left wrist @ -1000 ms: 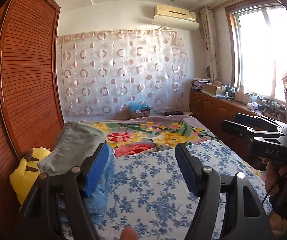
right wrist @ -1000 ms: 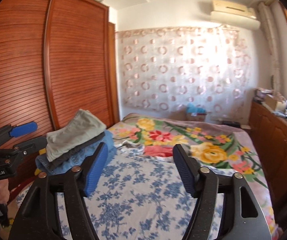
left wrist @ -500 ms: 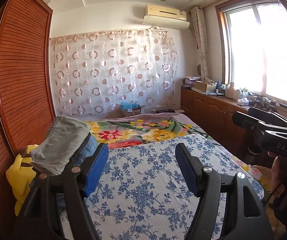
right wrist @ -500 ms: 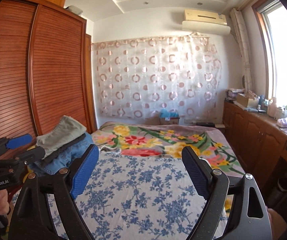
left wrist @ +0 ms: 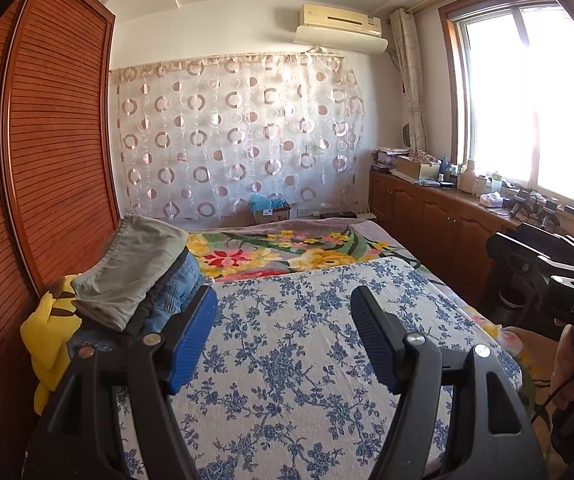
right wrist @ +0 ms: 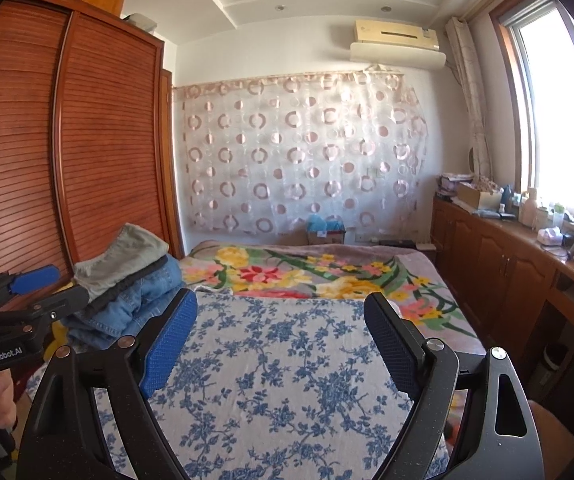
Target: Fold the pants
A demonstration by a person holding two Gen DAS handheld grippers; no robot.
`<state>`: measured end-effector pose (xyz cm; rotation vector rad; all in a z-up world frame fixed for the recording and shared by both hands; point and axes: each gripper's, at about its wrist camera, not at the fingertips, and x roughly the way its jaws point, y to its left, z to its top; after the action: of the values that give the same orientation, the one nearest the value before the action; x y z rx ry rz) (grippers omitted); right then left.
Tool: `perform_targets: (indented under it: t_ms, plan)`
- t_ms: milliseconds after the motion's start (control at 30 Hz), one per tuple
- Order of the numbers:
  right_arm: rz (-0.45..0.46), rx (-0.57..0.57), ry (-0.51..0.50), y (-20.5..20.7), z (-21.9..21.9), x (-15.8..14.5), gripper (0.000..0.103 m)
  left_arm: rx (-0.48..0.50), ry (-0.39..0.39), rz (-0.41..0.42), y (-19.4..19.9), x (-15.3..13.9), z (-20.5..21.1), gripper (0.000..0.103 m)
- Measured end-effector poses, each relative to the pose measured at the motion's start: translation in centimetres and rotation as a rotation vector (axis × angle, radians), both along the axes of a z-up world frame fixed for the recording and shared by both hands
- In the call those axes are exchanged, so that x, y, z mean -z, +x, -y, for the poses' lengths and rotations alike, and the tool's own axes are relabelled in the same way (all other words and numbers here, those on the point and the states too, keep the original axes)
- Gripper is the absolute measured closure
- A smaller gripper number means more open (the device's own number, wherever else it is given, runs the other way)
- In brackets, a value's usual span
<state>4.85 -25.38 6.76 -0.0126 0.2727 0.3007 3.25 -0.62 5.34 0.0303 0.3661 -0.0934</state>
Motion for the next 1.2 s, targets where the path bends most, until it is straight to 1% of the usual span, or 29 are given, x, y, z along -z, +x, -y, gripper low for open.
perform_targets:
  t_ms: [333, 767, 1200]
  plan:
    - [-0.025, 0.006, -0.004, -0.6, 0.4, 1.5, 0.016, -0.014, -0.008, -0.032, -0.9, 1.4, -0.2, 0.034]
    - [-0.052, 0.018, -0.014, -1.5, 0.2, 2.9, 0.016, -0.031, -0.014, -0.052, -1.0, 2.3, -0.6, 0.034]
    - [-0.067, 0.01, -0.009, -1.4, 0.4, 2.9, 0.016, -0.031, -0.013, -0.052, -1.0, 2.3, -0.6, 0.034]
